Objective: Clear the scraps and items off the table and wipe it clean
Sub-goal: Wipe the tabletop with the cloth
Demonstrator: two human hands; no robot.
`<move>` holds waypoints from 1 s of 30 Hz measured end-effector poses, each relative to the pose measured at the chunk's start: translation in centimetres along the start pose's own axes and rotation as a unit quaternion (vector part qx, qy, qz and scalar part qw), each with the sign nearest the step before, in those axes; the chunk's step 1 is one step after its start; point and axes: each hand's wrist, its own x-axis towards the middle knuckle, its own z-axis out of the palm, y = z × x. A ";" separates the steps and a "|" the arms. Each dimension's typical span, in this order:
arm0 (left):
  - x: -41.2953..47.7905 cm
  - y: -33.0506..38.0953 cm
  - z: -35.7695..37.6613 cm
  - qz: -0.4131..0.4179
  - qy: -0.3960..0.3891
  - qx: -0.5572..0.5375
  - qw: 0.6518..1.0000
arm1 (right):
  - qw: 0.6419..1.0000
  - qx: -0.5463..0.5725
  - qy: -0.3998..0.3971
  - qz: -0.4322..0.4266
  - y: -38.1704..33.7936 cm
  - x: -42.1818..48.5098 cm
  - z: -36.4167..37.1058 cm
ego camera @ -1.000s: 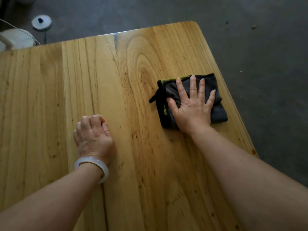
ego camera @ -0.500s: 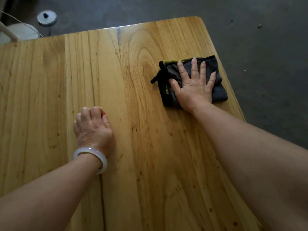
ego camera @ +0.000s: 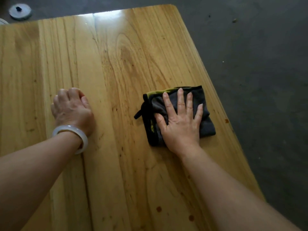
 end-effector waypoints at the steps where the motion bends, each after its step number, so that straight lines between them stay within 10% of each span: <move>1: 0.0 0.0 0.0 0.001 0.000 0.001 1.000 | 1.000 0.001 0.003 -0.001 0.2 -1.0 0.4; 30: 0.2 -0.2 0.5 -0.010 0.014 -0.008 1.000 | 1.000 -0.023 0.013 0.016 2.1 7.5 -1.9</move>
